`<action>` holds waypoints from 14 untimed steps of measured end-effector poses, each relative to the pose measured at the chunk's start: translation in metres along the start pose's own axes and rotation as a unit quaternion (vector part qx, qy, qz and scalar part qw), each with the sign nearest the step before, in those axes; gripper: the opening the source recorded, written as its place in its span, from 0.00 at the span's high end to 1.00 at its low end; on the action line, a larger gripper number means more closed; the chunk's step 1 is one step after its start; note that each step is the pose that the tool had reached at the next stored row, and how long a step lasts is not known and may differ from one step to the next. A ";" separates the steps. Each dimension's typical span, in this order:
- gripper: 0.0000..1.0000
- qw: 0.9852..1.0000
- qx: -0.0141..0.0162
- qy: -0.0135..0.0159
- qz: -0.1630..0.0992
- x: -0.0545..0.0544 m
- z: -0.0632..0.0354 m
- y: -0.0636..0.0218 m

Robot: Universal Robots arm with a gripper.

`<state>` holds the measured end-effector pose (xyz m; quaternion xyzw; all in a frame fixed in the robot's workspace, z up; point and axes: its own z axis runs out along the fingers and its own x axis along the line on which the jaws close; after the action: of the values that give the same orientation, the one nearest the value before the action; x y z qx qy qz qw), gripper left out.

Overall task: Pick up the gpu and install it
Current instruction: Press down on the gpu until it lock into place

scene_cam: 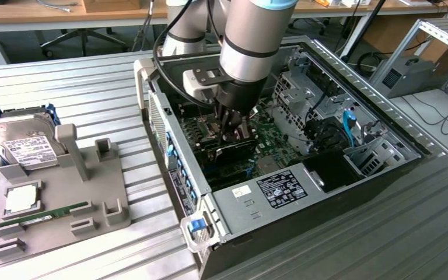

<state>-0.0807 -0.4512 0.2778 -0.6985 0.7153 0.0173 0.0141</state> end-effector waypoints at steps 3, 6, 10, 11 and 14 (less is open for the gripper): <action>0.89 1.000 0.000 0.000 0.000 0.000 0.0001 0.0000; 0.89 1.000 0.000 0.000 0.000 0.001 0.0003 0.0000; 0.89 1.000 0.000 0.000 0.000 0.002 0.0006 -0.0001; 0.89 1.000 0.000 0.000 0.000 0.002 0.0006 -0.0001; 0.89 1.000 0.000 0.000 0.000 0.002 0.0025 -0.0001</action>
<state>-0.0807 -0.4528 0.2752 -0.6985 0.7153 0.0174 0.0142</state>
